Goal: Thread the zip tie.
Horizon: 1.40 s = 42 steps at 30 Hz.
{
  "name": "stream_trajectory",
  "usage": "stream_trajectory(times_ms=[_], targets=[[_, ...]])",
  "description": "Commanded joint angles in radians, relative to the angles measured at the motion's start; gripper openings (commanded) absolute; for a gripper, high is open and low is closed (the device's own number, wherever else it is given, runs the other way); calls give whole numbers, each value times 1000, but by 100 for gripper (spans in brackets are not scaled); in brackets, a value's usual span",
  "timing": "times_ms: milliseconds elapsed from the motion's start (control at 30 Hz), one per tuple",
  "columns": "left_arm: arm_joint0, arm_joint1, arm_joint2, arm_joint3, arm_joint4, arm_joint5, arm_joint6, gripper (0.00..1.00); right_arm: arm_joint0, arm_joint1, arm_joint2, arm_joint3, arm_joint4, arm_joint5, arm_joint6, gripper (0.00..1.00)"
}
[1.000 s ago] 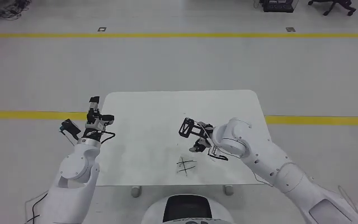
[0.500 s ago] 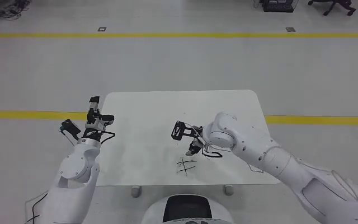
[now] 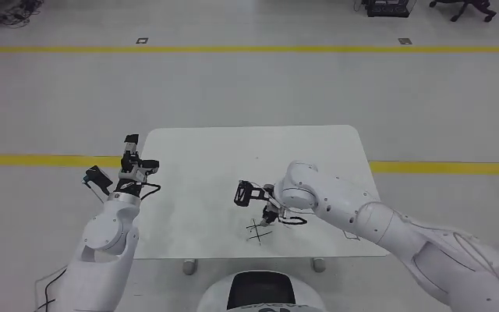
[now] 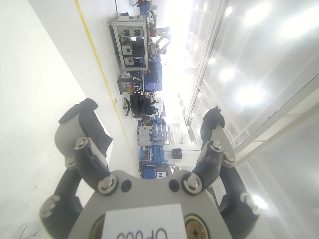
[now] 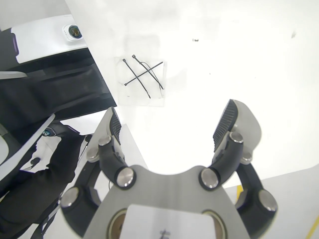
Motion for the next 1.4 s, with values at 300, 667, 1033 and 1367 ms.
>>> stream_trajectory(times_ms=[300, 667, 1033, 1367], targets=[[0, 0, 0, 0, 0, 0, 0, 100, 24, -15, -47, 18, 20, 0, 13, 100], [0, 0, 0, 0, 0, 0, 0, 100, 39, -56, -115, 70, 16, 0, 8, 100], [0, 0, 0, 0, 0, 0, 0, 100, 12, -69, -115, 95, -7, 0, -15, 100], [0, 0, 0, 0, 0, 0, 0, 100, 6, -78, -115, 91, -17, 0, 1, 100]])
